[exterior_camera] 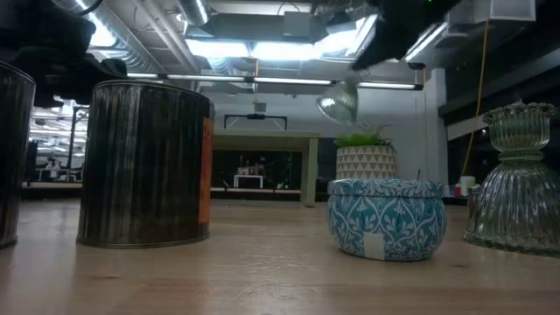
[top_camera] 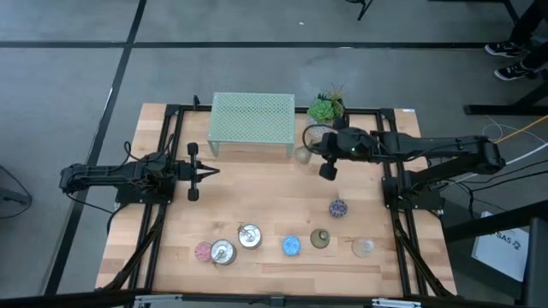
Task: Pick & Place candle stick holders
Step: Put the top green glass candle holder on the shelf
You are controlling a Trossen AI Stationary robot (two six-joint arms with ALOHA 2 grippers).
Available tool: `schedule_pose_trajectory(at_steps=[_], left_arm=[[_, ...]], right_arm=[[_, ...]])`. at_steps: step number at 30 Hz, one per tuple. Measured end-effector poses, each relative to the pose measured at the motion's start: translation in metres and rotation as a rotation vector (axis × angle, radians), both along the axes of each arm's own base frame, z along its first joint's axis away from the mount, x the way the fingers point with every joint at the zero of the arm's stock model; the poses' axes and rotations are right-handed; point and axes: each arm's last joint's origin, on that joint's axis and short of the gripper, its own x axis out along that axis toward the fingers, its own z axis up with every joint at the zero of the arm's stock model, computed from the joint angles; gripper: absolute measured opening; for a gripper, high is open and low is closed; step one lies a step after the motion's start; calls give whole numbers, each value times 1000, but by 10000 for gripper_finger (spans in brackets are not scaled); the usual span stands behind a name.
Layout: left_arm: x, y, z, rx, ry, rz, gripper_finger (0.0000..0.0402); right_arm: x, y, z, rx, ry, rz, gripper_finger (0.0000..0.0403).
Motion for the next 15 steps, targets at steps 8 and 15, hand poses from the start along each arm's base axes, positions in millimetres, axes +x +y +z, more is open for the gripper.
schedule_pose_trajectory(at_steps=[8,15], left_arm=[[0,0,0,0,0,0,6],[0,0,0,0,0,-2,6]], right_arm=[[18,1,35,-47,-68,97,26],[46,-1,55,-91,-77,190,26]])
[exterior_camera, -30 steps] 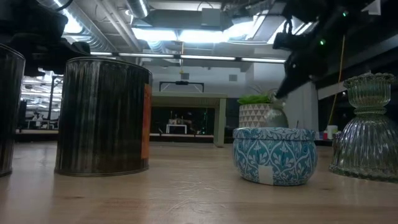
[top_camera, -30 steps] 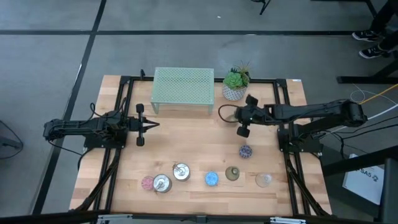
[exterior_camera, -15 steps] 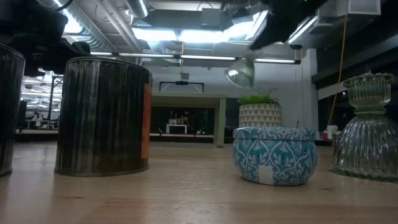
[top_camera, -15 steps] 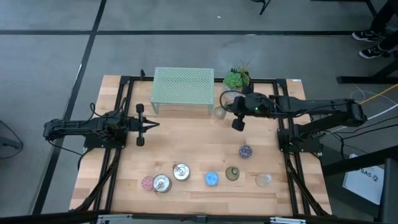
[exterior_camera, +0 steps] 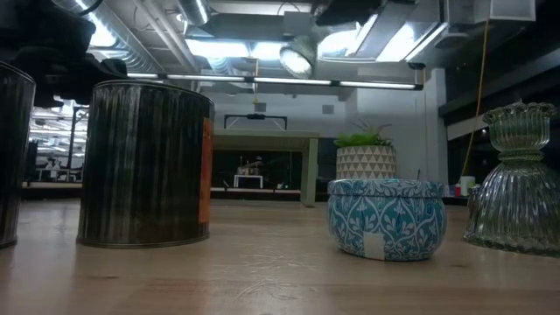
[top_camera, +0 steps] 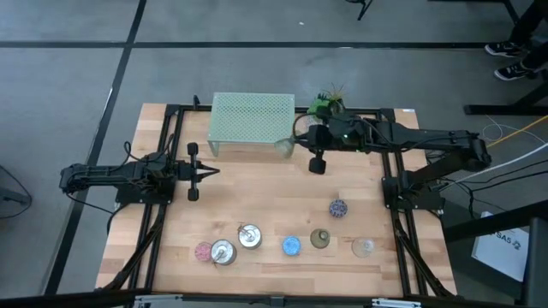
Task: Pick & Place candle stick holders
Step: Put the top green glass candle holder on the shelf
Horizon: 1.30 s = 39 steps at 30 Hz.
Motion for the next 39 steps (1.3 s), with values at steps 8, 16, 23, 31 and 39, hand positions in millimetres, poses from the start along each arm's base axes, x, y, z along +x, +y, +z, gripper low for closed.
schedule_pose_trajectory(at_steps=[8,16,23,31,39], left_arm=[[0,0,0,0,0,-3,6],[0,0,0,0,0,-4,6],[0,0,0,0,0,-3,6],[0,0,0,0,0,-3,6],[0,0,0,0,0,-3,6]], right_arm=[[28,-16,18,-66,22,4,26],[46,-50,15,-114,49,-60,26],[49,-88,0,-136,104,-110,26],[59,-121,-24,-215,191,-113,26],[56,-152,-35,-226,217,-171,26]])
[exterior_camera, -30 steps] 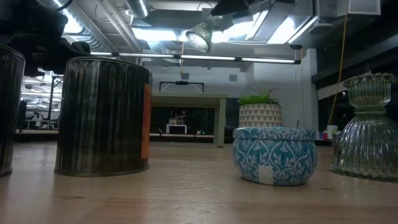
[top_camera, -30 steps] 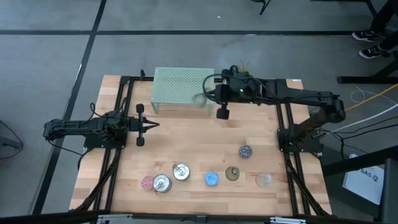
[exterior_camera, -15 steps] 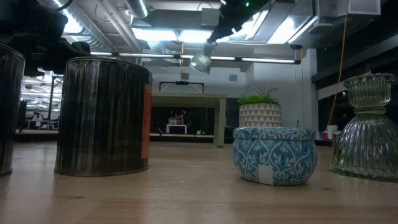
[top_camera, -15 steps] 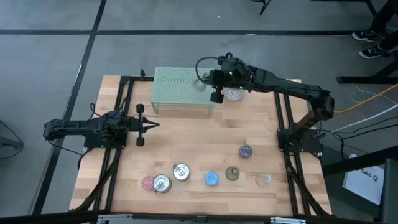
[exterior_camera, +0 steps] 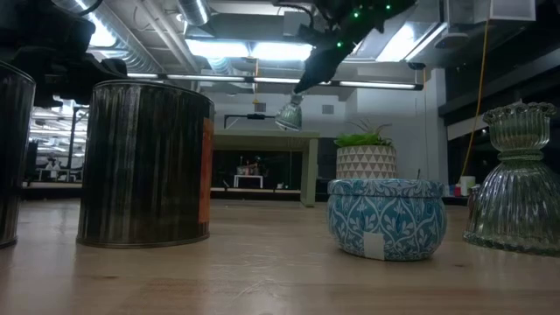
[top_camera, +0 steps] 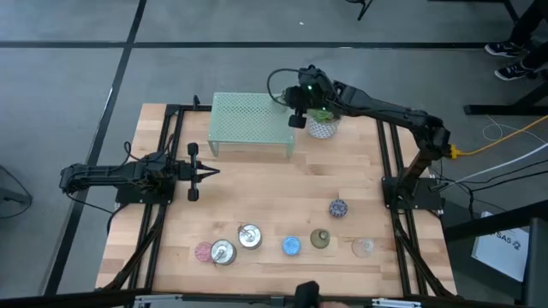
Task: Pick & Place candle stick holders
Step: Put the top green glass candle holder on the shelf
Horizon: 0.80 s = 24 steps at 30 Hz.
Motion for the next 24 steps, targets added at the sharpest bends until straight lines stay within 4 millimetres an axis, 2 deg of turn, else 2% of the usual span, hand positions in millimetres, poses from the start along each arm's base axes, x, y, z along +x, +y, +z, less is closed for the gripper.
schedule_pose_trajectory(at_steps=[9,24], left_arm=[[0,0,0,0,0,0,6],[0,0,0,0,0,0,6]], right_arm=[[-12,-23,-1,20,-13,-80,26],[-2,-28,-21,72,26,-84,26]])
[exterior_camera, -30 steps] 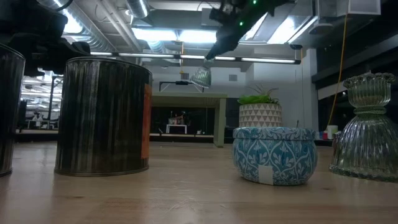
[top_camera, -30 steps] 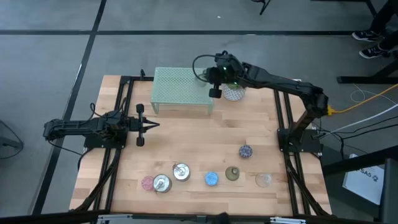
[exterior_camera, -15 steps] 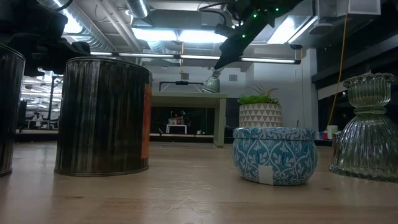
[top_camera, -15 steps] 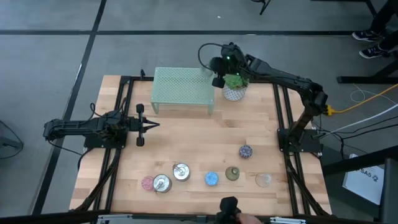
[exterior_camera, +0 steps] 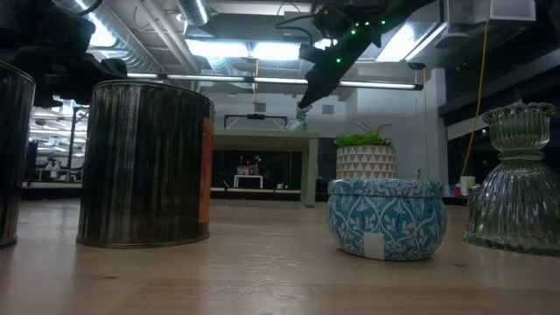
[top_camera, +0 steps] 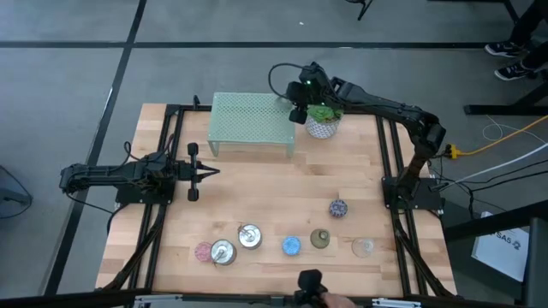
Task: Pick & Place candle stick holders
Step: Put the top green glass candle holder on the shelf
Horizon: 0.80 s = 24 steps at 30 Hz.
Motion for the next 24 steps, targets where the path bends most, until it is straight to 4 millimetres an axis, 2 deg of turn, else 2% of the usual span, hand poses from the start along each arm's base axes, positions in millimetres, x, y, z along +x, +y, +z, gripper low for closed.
schedule_pose_trajectory(at_steps=[24], left_arm=[[0,0,0,0,0,0,6]], right_arm=[[7,10,-1,-33,20,63,38]])
